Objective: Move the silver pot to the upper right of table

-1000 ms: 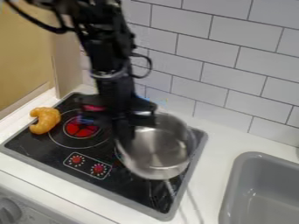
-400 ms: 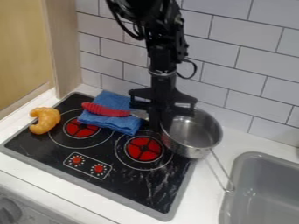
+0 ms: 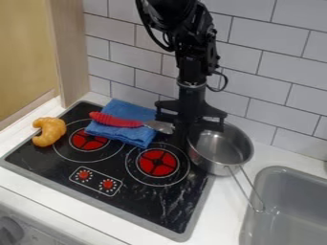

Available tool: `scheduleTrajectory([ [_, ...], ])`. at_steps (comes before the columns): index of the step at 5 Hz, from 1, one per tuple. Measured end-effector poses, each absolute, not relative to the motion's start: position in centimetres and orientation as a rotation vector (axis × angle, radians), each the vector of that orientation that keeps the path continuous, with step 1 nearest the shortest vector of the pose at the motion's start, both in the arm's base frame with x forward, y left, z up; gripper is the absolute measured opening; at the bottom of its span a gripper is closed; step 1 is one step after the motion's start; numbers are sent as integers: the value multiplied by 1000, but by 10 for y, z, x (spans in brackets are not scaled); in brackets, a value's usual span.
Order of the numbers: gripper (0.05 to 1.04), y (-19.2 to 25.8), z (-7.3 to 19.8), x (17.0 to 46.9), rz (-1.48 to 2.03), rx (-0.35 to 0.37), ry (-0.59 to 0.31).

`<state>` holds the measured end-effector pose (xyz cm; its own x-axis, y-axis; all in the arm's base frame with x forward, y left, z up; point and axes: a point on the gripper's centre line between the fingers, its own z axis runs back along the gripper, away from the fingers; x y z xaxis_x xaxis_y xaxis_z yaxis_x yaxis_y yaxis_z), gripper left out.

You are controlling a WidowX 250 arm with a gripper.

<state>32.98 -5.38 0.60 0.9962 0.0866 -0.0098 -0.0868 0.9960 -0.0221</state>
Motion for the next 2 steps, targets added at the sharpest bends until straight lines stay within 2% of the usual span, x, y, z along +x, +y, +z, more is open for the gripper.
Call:
scheduleTrajectory([
  [2,88,-48,6,330,101,19,2],
])
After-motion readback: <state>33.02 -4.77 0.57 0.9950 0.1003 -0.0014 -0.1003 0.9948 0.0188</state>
